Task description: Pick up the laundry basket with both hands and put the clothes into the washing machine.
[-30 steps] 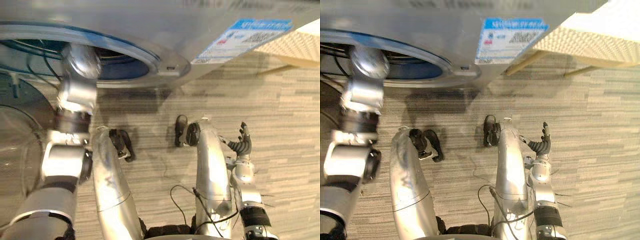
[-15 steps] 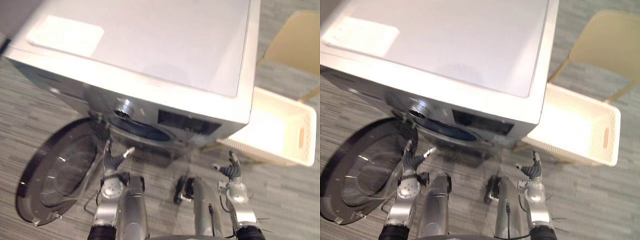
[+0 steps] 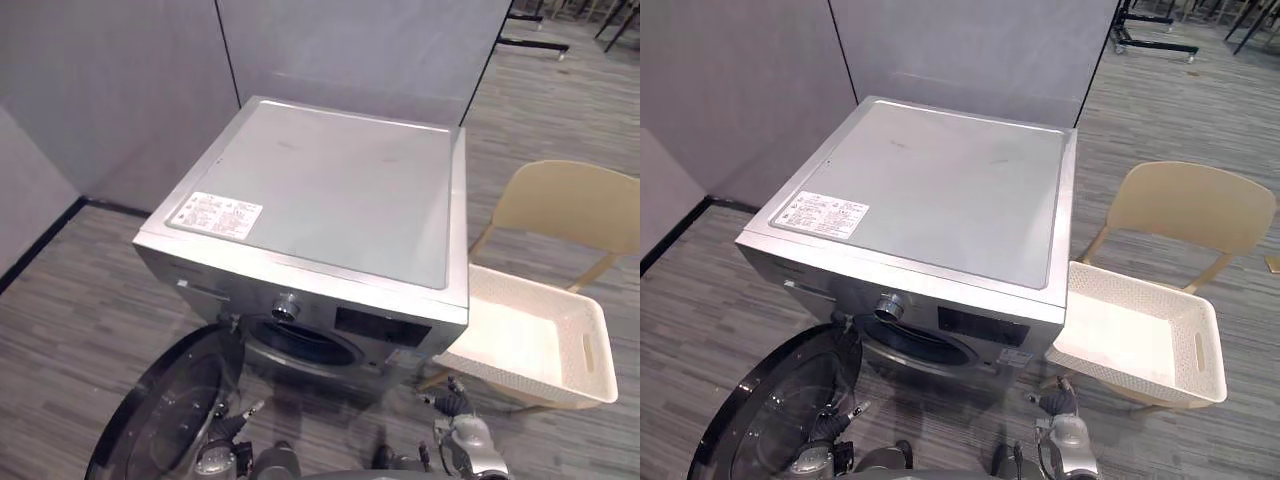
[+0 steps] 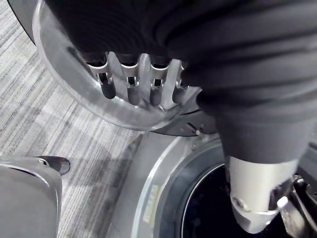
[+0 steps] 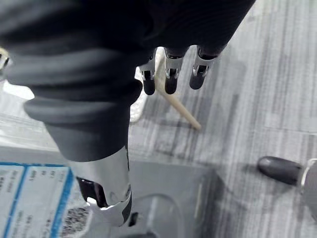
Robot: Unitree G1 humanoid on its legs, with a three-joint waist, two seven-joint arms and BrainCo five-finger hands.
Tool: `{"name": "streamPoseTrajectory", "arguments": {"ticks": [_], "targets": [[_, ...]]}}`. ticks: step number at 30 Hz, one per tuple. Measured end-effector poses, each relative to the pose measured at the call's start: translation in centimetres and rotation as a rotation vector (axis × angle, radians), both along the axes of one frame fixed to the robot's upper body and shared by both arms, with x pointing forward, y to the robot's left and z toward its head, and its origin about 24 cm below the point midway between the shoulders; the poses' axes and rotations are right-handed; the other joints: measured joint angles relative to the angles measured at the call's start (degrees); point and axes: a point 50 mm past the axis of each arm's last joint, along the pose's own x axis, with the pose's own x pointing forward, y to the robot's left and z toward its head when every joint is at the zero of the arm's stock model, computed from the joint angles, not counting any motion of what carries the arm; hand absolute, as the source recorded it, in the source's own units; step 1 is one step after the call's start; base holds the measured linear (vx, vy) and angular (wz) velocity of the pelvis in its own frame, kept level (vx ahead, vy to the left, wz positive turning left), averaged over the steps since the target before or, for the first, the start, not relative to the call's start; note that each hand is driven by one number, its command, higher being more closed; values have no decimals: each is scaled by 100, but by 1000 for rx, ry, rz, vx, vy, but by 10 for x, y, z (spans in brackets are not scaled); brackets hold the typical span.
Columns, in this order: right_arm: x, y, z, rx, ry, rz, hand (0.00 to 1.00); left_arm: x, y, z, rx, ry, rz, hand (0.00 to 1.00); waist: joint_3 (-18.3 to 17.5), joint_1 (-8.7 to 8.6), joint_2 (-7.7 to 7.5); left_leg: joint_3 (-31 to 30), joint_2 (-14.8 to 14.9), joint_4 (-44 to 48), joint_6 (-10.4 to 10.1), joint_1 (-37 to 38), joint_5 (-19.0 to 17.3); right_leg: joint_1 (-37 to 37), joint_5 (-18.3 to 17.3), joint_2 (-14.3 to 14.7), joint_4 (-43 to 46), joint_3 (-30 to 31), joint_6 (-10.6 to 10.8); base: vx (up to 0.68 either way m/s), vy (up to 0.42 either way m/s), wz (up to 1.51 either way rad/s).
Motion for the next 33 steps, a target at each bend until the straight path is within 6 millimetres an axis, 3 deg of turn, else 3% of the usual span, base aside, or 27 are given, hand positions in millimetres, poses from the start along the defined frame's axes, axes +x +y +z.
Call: {"name": "streamPoseTrajectory", "arguments": {"ticks": [2,3,4,6,8,9,10,11,12,13,14,16,18,20,22,24,25,26,27,32,33], "targets": [[7,1,3,-9,-12,22,0,15,3,6,14,-41,-18,0,11,31,6,32,-11,151,155,-324,100,-269,369,34,-30,136,134,-184,74,-12],[11,3,4,-9,-19,31,0,23,3,10,21,-73,-20,0,59,20,45,12,99,45,234,-350,163,-347,-89,-25,640,210,134,-140,50,35],[9,5,3,-8,-12,40,0,28,5,14,33,-99,-28,0,117,38,-62,-117,1,166,258,-380,193,-292,-686,-215,1698,302,240,-119,13,52],[10,9,3,0,-14,47,0,29,9,16,45,-111,-27,0,109,134,-119,-245,-26,488,261,-606,195,31,-1146,-324,2414,475,539,-143,-63,57],[15,12,5,-1,-27,68,0,32,11,20,56,-132,-26,0,115,309,-186,-416,-17,786,184,-1011,242,397,-1444,-361,2478,634,651,-262,-204,40],[26,13,11,-6,-59,73,0,36,9,22,60,-150,-23,0,116,419,-300,-478,18,894,78,-1300,377,418,-1775,-315,2072,622,608,-418,-318,18],[33,13,14,-11,-76,74,0,39,8,24,61,-162,-19,0,143,463,-276,-501,46,832,26,-1406,503,402,-1920,-267,1830,534,451,-458,-339,-5],[43,11,21,-32,-110,71,0,39,1,23,47,-165,-13,0,218,516,-146,-551,132,497,-62,-1536,860,415,-2073,-107,1303,381,180,-395,-287,4],[47,4,25,-51,-124,67,0,38,-11,21,21,-162,-12,0,319,468,158,-684,263,141,-93,-1555,1164,397,-1896,112,1200,216,83,-396,-236,24],[44,-1,24,-62,-114,61,0,38,-20,20,3,-163,-29,0,343,455,316,-782,348,-258,-97,-1511,1417,342,-1826,259,1162,102,-26,-381,-214,60],[29,-6,16,-66,-65,45,0,37,-26,19,-5,-163,-53,0,371,420,372,-656,485,-842,-149,-1371,1377,260,-1732,376,1215,-135,-191,-358,-207,65],[20,-9,11,-73,-42,20,0,40,-26,23,1,-183,-61,0,476,323,249,-357,518,-1096,-148,-1267,1151,268,-1626,299,1171,-383,-397,-274,-171,68],[11,-14,8,-81,-23,-14,0,47,-26,33,15,-237,-91,0,557,193,19,-272,285,-398,-116,-1251,1161,209,-1514,5,1163,-636,-532,-311,-119,77],[4,-24,7,-104,-8,-28,0,52,-27,43,23,-293,-100,0,548,136,18,-386,240,420,4,-1120,1024,191,-1372,-67,1006,-677,-552,-270,-35,34],[-2,-37,6,-124,9,-58,0,57,-25,51,38,-334,-103,0,486,124,119,-441,262,682,85,-616,496,113,-1037,-76,705,-673,-436,-185,113,4],[-6,-44,5,-132,30,-74,0,62,-22,55,55,-352,-114,0,410,45,248,-424,250,123,92,-258,367,68,-817,-101,454,-726,-345,-98,171,26],[-11,-49,3,-134,44,-88,0,66,-18,59,80,-366,-126,0,308,-25,411,-444,191,-401,44,-38,377,60,-705,-119,359,-833,-220,-79,191,38],[-14,-50,2,-131,54,-92,0,69,-15,62,94,-377,-132,0,289,-24,422,-446,179,-596,-102,18,444,65,-640,-123,304,-861,-180,-70,204,39],[-21,-47,-3,-118,78,-94,0,77,-8,70,141,-405,-142,0,275,-17,355,-477,74,-805,-102,59,569,165,-448,-183,43,-955,-116,-54,199,35],[-32,-52,-7,-118,111,-117,0,97,31,110,358,-531,-118,0,197,-49,277,-598,-300,-1178,93,168,818,547,96,-329,-733,-1124,95,-40,172,22],[-29,-52,-6,-120,103,-115,0,102,49,121,427,-551,-90,0,164,-62,272,-596,-384,-1259,132,171,866,586,228,-368,-919,-1124,145,-20,83,1]]}}
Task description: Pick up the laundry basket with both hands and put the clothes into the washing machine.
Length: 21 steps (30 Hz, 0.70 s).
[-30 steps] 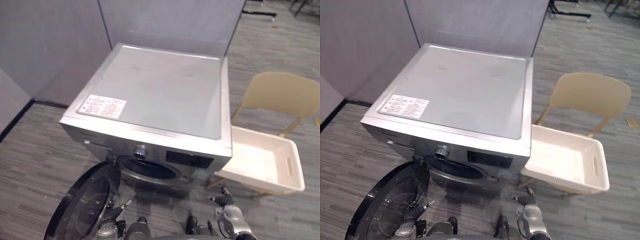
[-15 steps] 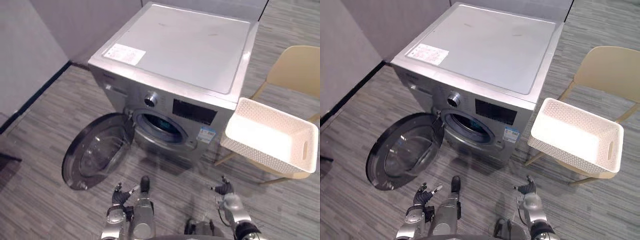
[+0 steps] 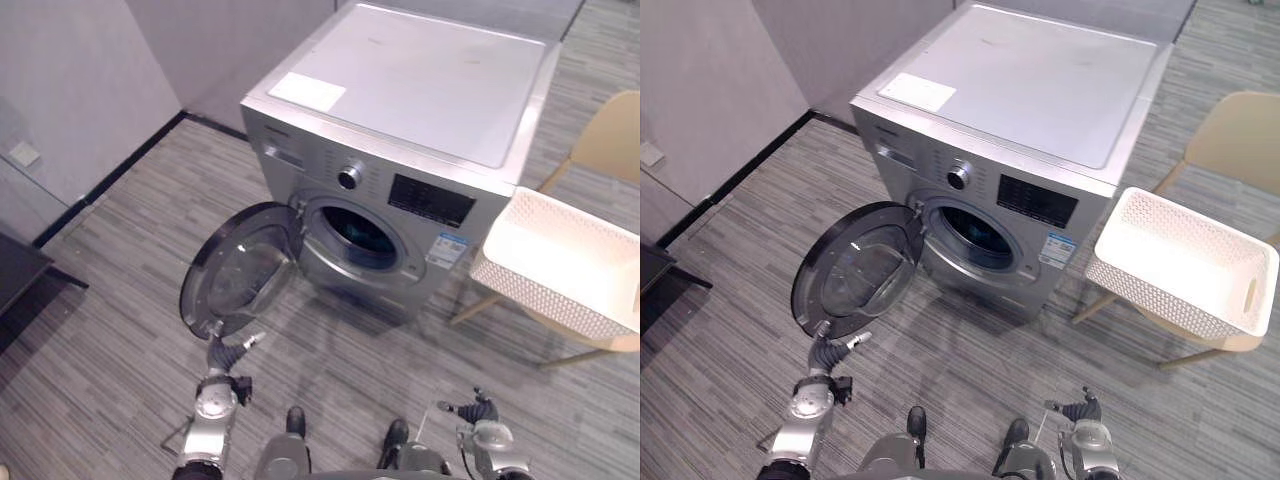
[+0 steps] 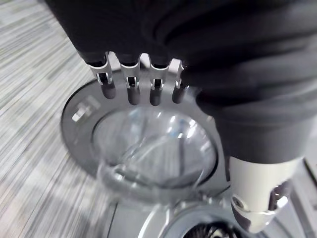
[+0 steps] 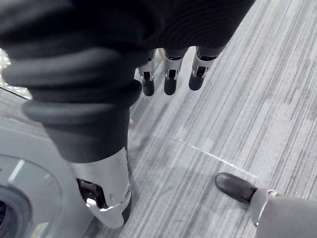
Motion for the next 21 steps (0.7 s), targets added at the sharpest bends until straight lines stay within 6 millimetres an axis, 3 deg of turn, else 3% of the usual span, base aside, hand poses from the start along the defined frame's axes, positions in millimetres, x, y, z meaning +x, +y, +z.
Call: {"name": "streamPoseTrajectory", "arguments": {"ticks": [4,7,9,17,21], "targets": [[8,2,3,9,-19,18,0,6,44,28,136,-55,101,0,-19,-79,-60,42,-120,-77,61,-5,44,81,276,-41,-352,33,47,-22,72,-5],[15,6,4,15,-29,45,0,11,81,46,207,-61,193,0,1,-62,-259,165,-146,-98,62,-34,43,61,441,1,-592,140,34,-23,21,-19],[22,6,7,13,-47,53,0,10,99,46,199,-32,247,0,-3,-68,-390,187,-148,-104,63,-219,45,-94,536,36,-715,172,13,-21,10,-14],[36,12,14,14,-94,72,0,27,112,40,45,10,338,0,536,-47,-872,198,-82,20,57,-867,135,-664,735,136,-823,233,-109,-7,-1,-3],[50,26,23,33,-171,106,0,56,108,65,-66,-109,350,0,837,79,-1097,329,63,243,51,-1388,130,-1189,904,238,-774,480,-272,-46,-7,-20]]}}
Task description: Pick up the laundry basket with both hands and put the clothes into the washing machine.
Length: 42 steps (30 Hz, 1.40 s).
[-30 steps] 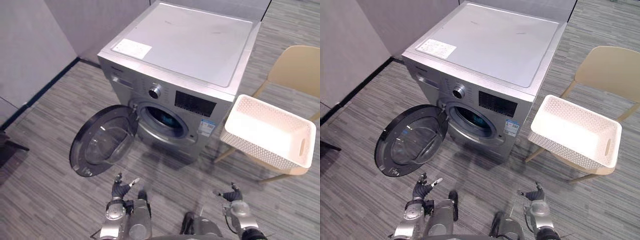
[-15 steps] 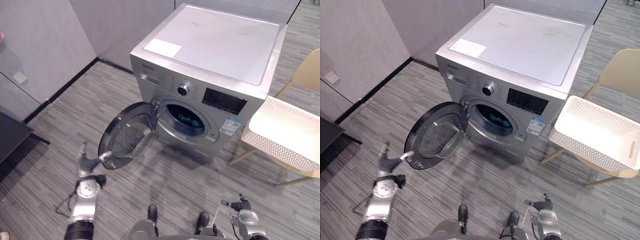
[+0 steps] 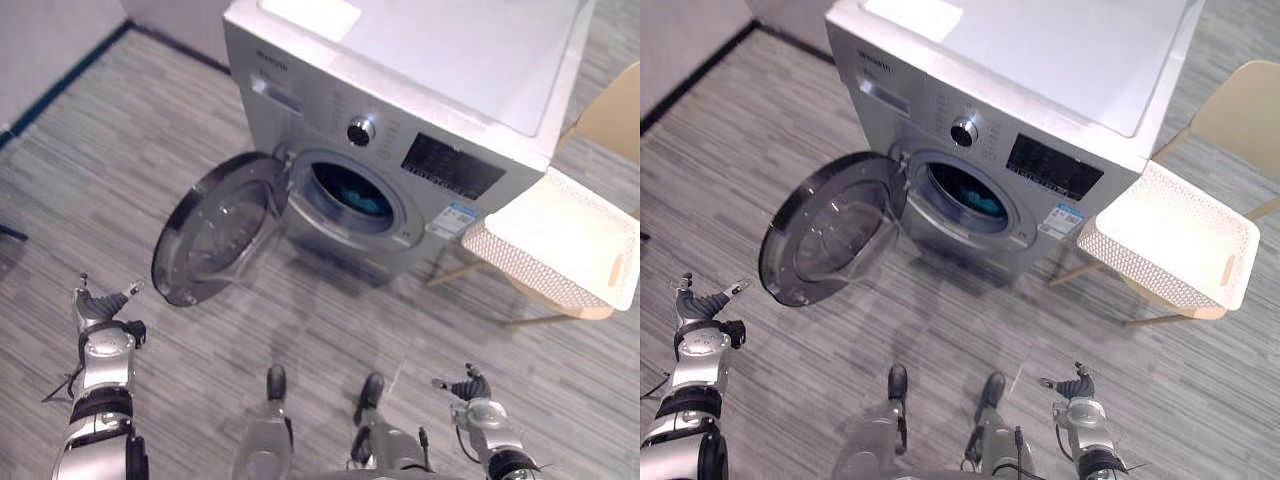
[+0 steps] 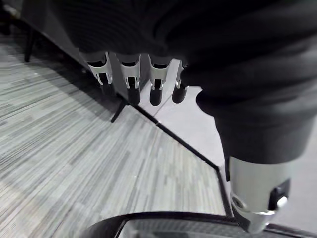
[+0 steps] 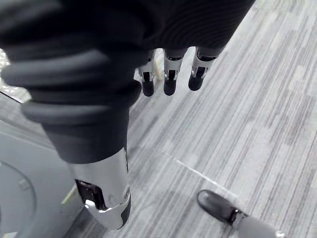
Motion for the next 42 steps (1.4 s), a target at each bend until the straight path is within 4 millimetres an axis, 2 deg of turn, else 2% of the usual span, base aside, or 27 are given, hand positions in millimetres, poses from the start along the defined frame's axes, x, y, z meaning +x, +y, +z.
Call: {"name": "streamPoseTrajectory", "arguments": {"ticks": [3,7,13,17,19,20,22,23,25,28,30,32,34,36,38,39,40,41,42], "targets": [[9,10,8,24,-66,5,0,21,-8,21,-56,-106,-13,0,191,-13,-120,38,140,225,-50,-240,-64,-209,68,66,70,144,-60,-64,-11,-17],[11,13,15,26,-123,-10,0,44,-21,48,-60,-194,-46,0,263,-9,-175,7,339,586,-136,-673,-228,-488,155,182,78,235,-60,-75,-18,-11],[3,14,11,24,-112,-12,0,48,-29,47,-52,-195,-65,0,279,12,-163,-136,453,529,-228,-731,-159,-533,155,328,73,284,-58,-14,-41,0],[2,15,10,25,-105,-12,0,40,-58,22,-65,-200,-132,0,295,22,-139,-165,394,486,-284,-637,-55,-454,152,287,60,293,-54,-10,2,5],[2,15,8,27,-93,-13,0,30,-85,-8,-96,-138,-209,0,308,7,-114,-144,320,477,-280,-479,-52,-309,122,218,60,313,-12,-7,34,3],[2,16,7,28,-90,-13,0,28,-95,-16,-109,-121,-232,0,309,4,-111,-133,307,471,-280,-440,-52,-279,118,201,62,323,-6,-18,33,3],[0,18,4,34,-71,-13,0,16,-134,-41,-162,-69,-350,0,305,-4,-91,-107,212,390,-266,-304,-40,-197,43,117,103,340,98,-19,44,4],[-1,19,4,33,-66,-10,0,12,-146,-49,-178,-50,-388,0,301,-9,-81,-96,206,352,-244,-256,-21,-181,34,98,123,353,109,-15,36,0],[-1,19,3,32,-62,-8,0,-1,-185,-66,-225,2,-532,0,276,-12,-33,6,119,254,-209,-79,4,-124,-15,26,180,450,172,-7,36,-9],[-2,18,2,15,-52,1,0,-11,-219,-79,-247,70,-697,0,178,-65,118,93,65,128,-157,100,40,-72,-52,-14,259,515,217,13,15,-9],[-4,18,1,6,-37,7,0,-19,-246,-82,-267,87,-823,0,19,-190,314,216,6,31,-148,244,43,-44,-53,-69,261,646,227,39,18,-21],[-5,18,0,6,-27,8,0,-18,-263,-79,-263,88,-907,0,-68,-222,439,383,-32,-61,-135,413,49,-19,-47,-77,261,804,243,57,4,-38],[-4,18,1,-5,-27,17,0,-14,-268,-74,-236,79,-947,0,-117,-357,527,569,-33,-101,-127,588,19,20,-42,-68,260,974,253,41,-3,-51],[-3,16,2,-23,-30,28,0,7,-264,-58,-153,52,-961,0,-120,-501,548,849,-10,-83,-86,671,-34,-62,-10,-42,259,1230,281,17,-18,-66],[1,12,5,-45,-38,42,0,43,-250,-33,1,45,-946,0,-117,-654,539,1142,24,-22,-63,584,-100,-300,56,-31,256,1509,333,-12,-28,-73],[5,8,9,-62,-51,47,0,73,-226,-5,142,48,-891,0,-107,-722,517,1343,35,67,-33,404,-120,-551,103,-38,252,1713,367,-46,-32,-83],[12,2,15,-83,-73,51,0,105,-179,49,299,24,-753,0,-59,-910,439,1540,54,215,6,102,-145,-900,255,-64,218,1907,394,-55,-24,-65],[12,2,15,-83,-73,51,0,105,-179,49,299,24,-753,0,-59,-910,439,1540,54,215,6,102,-145,-900,255,-64,218,1907,394,-71,-18,-57],[19,0,20,-93,-93,51,0,122,-132,115,429,-33,-594,0,68,-1048,309,1688,124,445,43,-172,-198,-1126,441,-39,121,2052,437,-77,-34,-36]]}}
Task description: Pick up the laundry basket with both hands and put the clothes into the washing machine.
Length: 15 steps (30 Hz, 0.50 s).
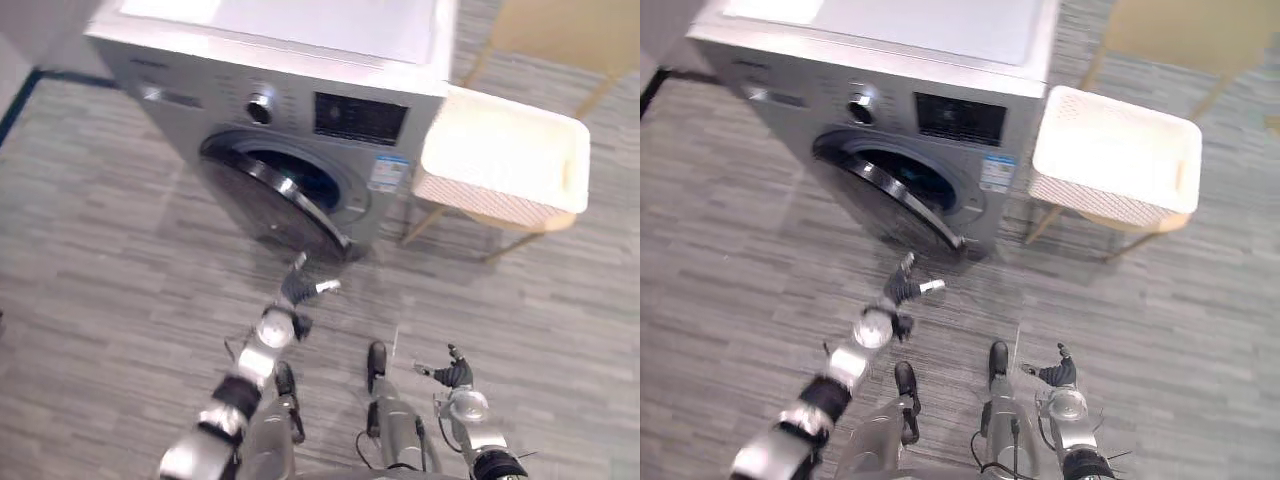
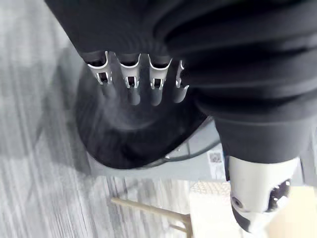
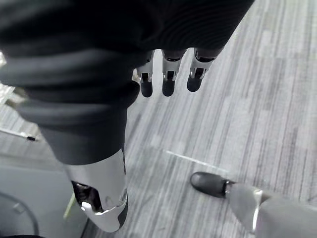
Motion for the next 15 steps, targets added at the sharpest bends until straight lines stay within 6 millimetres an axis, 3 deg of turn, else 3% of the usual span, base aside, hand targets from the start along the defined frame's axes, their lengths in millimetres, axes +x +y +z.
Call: {"name": "streamPoseTrajectory", "arguments": {"ticks": [1,2,4,6,7,8,11,15], "targets": [[3,-1,4,-3,-19,-3,0,2,28,49,47,-87,97,0,115,-63,-71,34,116,304,-12,-257,-125,-107,138,57,-102,51,-12,-78,-42,-40],[3,-1,6,-6,-35,-5,0,0,38,68,63,-121,135,0,148,-68,-84,34,187,474,-17,-406,-207,-183,171,89,-124,60,-17,-83,-56,-24],[-2,-3,15,-23,-103,-19,0,-6,54,95,101,-182,191,0,168,160,-40,17,572,1229,-63,-1100,-548,-519,236,288,-192,94,13,-131,-64,-18],[2,1,23,-13,-161,-13,0,-8,56,109,100,-222,206,0,191,162,-85,-33,640,1384,-62,-1366,-578,-704,165,313,-192,28,124,-110,-35,0],[5,4,31,-6,-211,-11,0,-8,53,124,98,-267,206,0,211,184,-124,-29,705,1394,-48,-1566,-551,-876,-70,329,-192,-28,401,-86,-33,-9],[8,6,36,-1,-241,-10,0,-9,53,127,92,-283,218,0,233,229,-128,-3,790,1316,0,-1657,-506,-985,-260,369,-145,-90,537,-60,-34,-14],[0,9,37,13,-265,-22,0,-6,40,130,58,-308,183,0,266,277,-251,-118,836,1617,6,-1809,-639,-985,131,352,23,-273,52,41,-15,11],[1,10,43,28,-303,-32,0,-7,29,124,-77,-375,146,0,266,285,-250,-321,864,1717,1,-1901,-644,-899,187,376,22,-505,-31,85,-41,18]]}}
